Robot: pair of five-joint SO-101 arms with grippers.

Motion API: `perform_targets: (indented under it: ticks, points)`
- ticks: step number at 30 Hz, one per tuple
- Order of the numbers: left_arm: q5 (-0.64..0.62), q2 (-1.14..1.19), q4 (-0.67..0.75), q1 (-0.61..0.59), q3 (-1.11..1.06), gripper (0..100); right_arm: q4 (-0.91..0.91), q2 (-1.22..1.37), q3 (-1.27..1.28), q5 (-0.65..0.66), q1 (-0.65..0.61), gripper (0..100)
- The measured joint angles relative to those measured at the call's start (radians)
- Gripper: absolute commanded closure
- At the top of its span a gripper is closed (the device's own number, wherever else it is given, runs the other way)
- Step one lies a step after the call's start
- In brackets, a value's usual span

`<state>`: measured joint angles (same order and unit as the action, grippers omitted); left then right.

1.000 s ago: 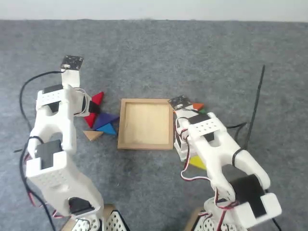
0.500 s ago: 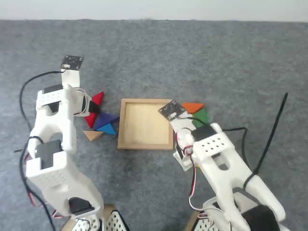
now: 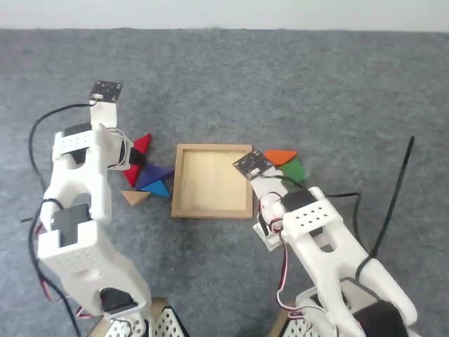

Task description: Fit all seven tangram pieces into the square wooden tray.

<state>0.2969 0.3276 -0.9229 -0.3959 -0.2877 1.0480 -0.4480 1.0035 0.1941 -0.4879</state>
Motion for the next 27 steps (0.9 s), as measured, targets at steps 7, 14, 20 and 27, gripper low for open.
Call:
perform_targets:
  ticks: [7,14,20,27]
  points:
    - [0.000,0.000,0.000,0.000,0.000,70,-0.008,0.000,0.005,-0.003,-0.008,67.0]
    - [0.000,0.000,0.000,0.000,0.000,70,-0.078,0.037,0.044,-0.003,-0.003,66.9]
    - [0.000,0.000,0.000,0.000,0.000,70,-0.094,0.106,0.043,-0.005,0.021,66.7]
    - [0.000,0.000,0.000,0.000,0.000,70,-0.094,0.110,0.043,-0.005,0.044,66.9]
